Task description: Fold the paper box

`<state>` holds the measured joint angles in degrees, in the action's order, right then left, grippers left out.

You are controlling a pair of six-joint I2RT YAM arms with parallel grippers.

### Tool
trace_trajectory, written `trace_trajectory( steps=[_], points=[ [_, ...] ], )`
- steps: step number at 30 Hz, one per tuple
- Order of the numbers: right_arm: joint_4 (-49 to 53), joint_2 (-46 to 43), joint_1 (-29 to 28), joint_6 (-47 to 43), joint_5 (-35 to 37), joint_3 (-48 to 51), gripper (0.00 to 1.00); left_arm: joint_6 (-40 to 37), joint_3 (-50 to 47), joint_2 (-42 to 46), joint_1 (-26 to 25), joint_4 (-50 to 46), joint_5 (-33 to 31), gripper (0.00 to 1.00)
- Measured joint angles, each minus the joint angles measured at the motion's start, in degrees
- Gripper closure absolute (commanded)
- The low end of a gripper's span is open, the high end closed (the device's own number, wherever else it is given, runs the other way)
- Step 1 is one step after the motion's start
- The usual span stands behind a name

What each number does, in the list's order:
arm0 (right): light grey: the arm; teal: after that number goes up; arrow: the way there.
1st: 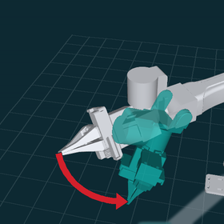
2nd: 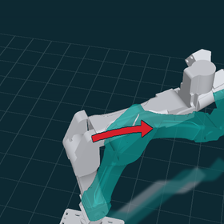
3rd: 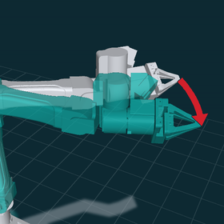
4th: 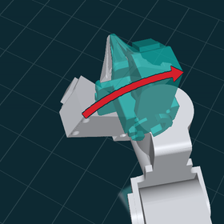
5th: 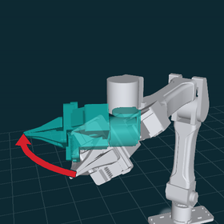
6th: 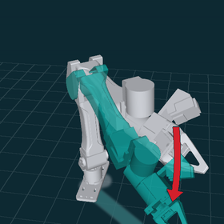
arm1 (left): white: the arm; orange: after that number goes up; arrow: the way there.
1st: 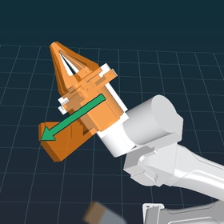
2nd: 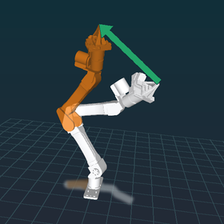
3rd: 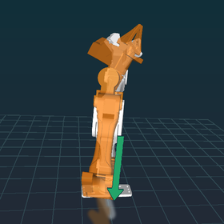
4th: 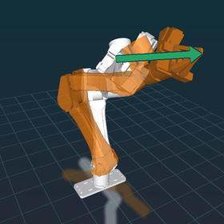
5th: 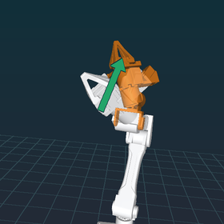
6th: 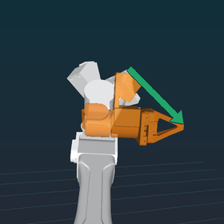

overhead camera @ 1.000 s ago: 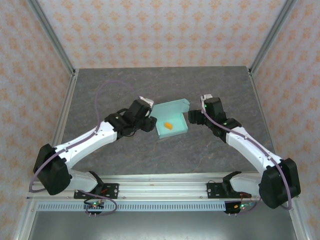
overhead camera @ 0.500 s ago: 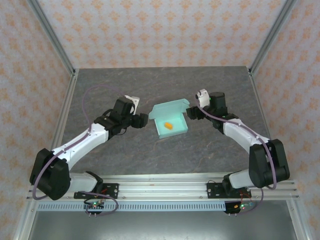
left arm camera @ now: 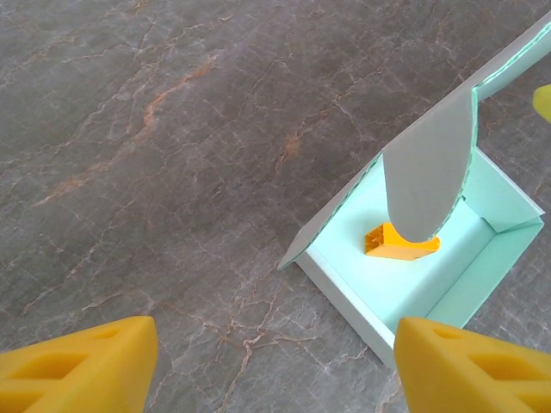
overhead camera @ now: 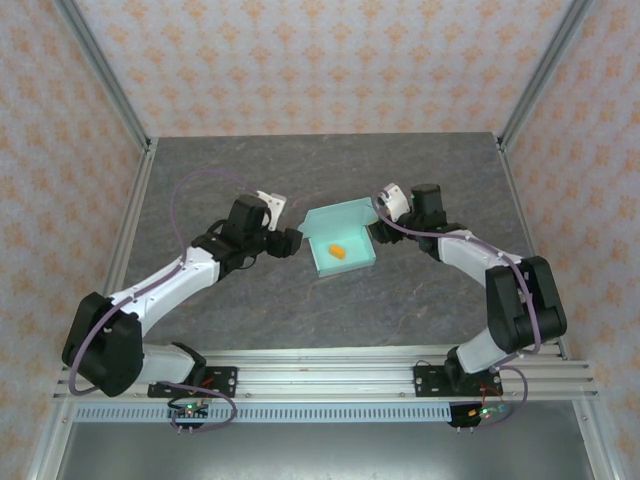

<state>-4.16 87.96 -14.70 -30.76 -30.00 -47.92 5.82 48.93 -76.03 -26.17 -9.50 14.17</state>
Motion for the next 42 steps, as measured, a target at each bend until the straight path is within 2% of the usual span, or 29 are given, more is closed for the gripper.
trace_trajectory(
  steps=[15,25,35,42],
  points=[
    [-1.5,3.3,0.0,-4.1,-3.0,-2.2,0.63,-1.4,-0.9,-4.7,0.0,5.5,1.1,0.29],
    [-1.5,3.5,0.0,-4.5,-3.0,-2.4,0.64,-4.5,-0.8,-10.8,0.0,9.4,2.7,0.36],
    [-1.5,3.5,0.0,-4.4,-3.1,-2.5,0.73,-7.5,-0.6,-13.7,0.0,16.2,5.0,0.57],
    [-1.5,3.5,-0.2,-4.0,-3.7,-2.6,0.8,-7.5,0.0,-15.5,0.0,18.4,6.3,0.75]
  ],
)
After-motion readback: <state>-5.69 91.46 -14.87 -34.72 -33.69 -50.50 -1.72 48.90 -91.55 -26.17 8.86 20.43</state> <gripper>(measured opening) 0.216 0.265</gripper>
